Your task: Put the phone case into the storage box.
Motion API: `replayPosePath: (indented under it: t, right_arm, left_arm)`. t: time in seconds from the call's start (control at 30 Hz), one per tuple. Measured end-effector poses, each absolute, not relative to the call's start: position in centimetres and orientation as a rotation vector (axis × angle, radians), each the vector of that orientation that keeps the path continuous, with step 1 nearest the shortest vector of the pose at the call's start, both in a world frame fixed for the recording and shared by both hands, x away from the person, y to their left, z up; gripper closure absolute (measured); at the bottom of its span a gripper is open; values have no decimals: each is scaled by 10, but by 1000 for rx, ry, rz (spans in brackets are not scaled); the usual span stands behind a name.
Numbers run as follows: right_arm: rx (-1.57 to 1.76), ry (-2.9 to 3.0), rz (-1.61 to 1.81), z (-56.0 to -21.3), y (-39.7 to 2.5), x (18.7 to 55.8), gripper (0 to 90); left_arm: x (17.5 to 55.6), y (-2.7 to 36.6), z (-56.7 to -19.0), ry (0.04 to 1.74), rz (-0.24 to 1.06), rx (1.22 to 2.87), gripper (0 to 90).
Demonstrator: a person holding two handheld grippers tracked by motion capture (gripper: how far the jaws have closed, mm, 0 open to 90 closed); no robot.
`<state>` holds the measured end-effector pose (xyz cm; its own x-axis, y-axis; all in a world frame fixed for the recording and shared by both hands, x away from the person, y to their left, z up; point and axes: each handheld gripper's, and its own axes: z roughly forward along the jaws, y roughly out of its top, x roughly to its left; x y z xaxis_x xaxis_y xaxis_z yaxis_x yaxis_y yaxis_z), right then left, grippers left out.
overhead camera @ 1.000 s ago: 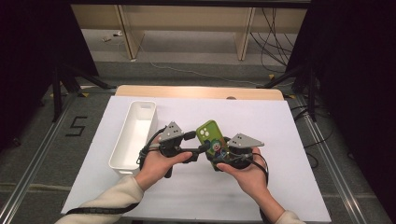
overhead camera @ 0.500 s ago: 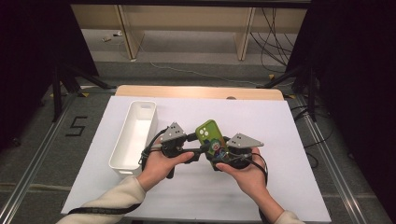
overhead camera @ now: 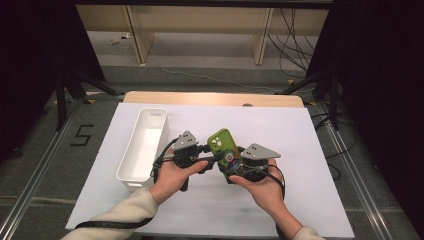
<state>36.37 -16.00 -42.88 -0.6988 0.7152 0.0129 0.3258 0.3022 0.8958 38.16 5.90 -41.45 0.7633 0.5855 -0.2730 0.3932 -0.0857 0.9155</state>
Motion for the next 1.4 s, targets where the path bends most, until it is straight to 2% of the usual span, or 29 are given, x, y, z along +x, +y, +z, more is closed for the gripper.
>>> replayPosePath:
  t: [0.2,0.67,1.4]
  right_arm:
    - [924,2185,1358,-430,-159,363,166]
    - [921,2192,1359,-431,-157,363,163]
    - [907,2276,1376,-431,-161,361,116]
  left_arm:
    - [383,61,-415,805,164,1686,636]
    - [378,59,-411,741,89,1662,770]
    - [380,68,-406,700,110,1681,776]
